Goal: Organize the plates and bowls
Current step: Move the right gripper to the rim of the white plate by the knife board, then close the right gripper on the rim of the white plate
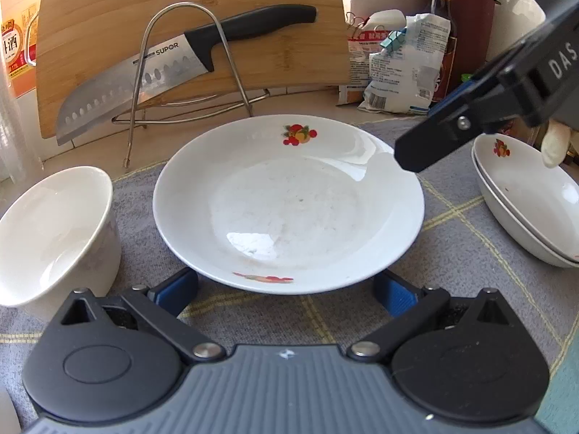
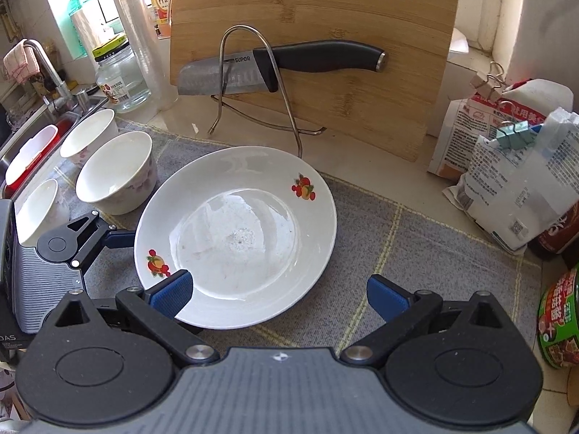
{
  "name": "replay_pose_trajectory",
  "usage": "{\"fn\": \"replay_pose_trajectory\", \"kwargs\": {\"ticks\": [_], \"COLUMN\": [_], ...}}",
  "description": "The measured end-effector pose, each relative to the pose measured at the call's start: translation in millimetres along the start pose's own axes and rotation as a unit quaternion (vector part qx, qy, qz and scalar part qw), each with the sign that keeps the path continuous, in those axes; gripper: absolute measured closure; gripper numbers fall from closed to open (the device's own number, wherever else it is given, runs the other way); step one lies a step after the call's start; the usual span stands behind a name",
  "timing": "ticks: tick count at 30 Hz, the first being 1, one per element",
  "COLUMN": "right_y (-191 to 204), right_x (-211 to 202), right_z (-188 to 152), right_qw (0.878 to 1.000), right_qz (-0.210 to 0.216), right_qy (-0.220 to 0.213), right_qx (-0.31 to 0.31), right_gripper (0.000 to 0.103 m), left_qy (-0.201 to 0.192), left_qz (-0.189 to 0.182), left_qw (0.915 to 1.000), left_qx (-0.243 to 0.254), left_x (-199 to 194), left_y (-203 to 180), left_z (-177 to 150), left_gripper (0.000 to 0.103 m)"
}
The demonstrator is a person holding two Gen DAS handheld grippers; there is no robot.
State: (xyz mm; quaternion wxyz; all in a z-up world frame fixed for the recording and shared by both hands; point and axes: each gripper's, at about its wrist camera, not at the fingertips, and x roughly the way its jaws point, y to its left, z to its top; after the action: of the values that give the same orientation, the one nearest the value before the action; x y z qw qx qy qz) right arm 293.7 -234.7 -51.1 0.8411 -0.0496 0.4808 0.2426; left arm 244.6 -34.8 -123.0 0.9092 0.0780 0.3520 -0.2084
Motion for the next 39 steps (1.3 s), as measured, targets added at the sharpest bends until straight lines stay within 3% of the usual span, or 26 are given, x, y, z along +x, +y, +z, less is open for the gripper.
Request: {"fn": "replay_pose_trajectory", "kwargs": {"ticks": [17, 39], "right_y": [-16.4, -22.9], "right_x": [53.6, 93.2], "right_z": [32.2, 62.4], "right_qw": [0.995, 0.988], "right_qz": [0.061, 0.118], "right_qy": [0.062, 0.081], "right_qx": [-0.055, -0.065], "right_gripper": [0.000, 0.000], "left_qy": [-0.011, -0.010], "left_qz": [-0.029, -0.029], "left_qw": [0.9991, 0.9991], "left_qx": [0.028, 0.028], "left_x": [0.4, -0.3], "left_y": [5.7, 3.9], "left_z": [-1.8, -1.3], "left_gripper": [0.001, 0.001]}}
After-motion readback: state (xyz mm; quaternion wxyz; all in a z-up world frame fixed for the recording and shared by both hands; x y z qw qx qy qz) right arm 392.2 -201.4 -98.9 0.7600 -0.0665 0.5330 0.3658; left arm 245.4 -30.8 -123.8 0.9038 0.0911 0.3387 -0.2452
